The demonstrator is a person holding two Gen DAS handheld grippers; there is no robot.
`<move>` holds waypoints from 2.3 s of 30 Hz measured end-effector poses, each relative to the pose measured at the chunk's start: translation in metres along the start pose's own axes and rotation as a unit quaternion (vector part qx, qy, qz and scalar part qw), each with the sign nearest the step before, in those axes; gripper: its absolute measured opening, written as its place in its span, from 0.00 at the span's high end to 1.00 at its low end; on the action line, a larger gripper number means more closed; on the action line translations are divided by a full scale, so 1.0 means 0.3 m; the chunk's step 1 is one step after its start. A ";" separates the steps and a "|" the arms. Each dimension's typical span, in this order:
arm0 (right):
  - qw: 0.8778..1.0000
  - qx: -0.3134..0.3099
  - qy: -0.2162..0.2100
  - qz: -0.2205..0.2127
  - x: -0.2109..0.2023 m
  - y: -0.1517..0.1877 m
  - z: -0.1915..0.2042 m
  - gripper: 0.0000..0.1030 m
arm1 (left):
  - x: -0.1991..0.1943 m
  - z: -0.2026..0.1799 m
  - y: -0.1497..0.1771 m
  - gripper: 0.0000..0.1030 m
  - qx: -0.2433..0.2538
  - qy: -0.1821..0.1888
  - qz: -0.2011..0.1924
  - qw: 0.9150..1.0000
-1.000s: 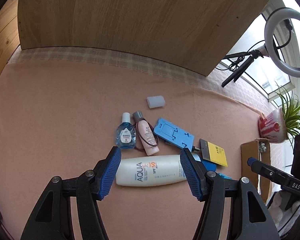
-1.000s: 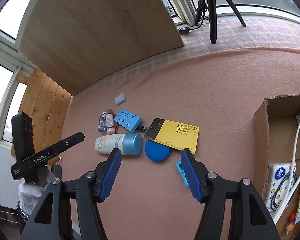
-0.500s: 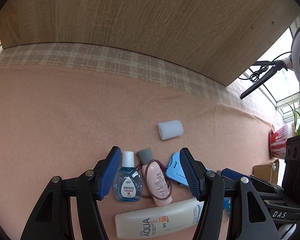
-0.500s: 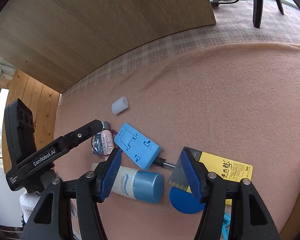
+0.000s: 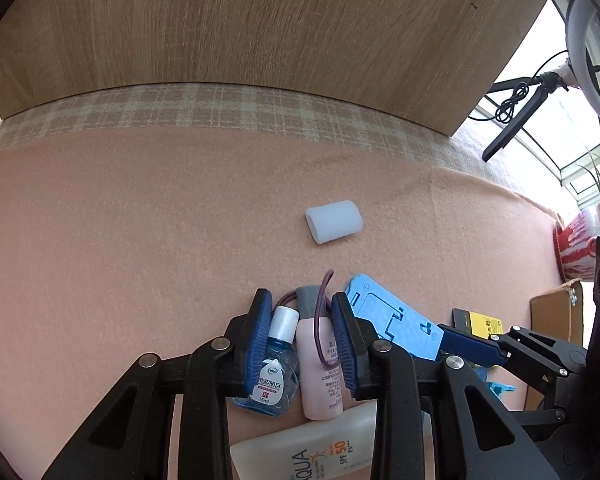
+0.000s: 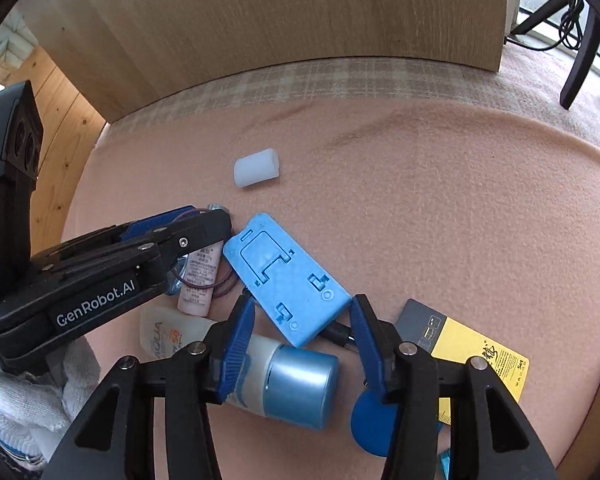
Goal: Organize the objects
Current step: 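Move both grippers to the remaining pile of bottles and blue items, then lower the left gripper onto the white AQUA sunscreen bottle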
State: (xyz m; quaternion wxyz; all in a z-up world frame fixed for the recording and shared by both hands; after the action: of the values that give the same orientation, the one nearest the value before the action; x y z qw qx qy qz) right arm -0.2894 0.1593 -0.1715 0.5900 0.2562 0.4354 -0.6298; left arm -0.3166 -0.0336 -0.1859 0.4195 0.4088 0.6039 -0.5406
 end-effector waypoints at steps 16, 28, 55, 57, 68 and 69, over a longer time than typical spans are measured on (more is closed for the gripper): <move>0.992 -0.119 0.041 0.010 -0.062 0.279 0.047 0.59 | -0.119 -0.021 0.349 0.69 -0.011 0.032 -0.007 0.999; 0.998 -0.056 0.016 -0.025 -0.224 0.372 -0.039 0.58 | -0.235 -0.007 0.478 0.38 0.005 0.016 -0.027 1.000; 0.992 0.081 -0.091 -0.038 -0.273 0.587 -0.096 0.53 | -0.299 -0.173 0.788 0.42 0.029 0.113 0.013 0.993; 0.992 0.081 -0.093 -0.037 -0.271 0.589 -0.097 0.53 | -0.299 -0.186 0.789 0.42 0.030 0.107 0.010 0.994; 0.991 0.077 -0.109 -0.016 -0.199 0.546 -0.066 0.52 | -0.282 -0.191 0.714 0.41 0.052 0.065 -0.012 0.996; 0.990 0.079 -0.113 -0.013 -0.191 0.538 -0.064 0.52 | -0.278 -0.191 0.710 0.41 0.052 0.067 -0.010 0.996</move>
State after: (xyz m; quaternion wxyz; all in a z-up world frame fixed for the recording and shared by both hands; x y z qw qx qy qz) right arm -0.1271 0.2176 -0.1728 0.6051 0.2237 0.3178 -0.6949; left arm -0.0923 0.0375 -0.1694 0.3510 0.4591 0.6059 -0.5467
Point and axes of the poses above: each gripper's, at about its wrist camera, not at the fingertips, and x roughly the way its jaws point, z to its left, y to its underside, the point moved 2 cm from there along x, roughly the way its jaws point, and after that the axes turned 14 degrees about -y, right-handed, at the moved point
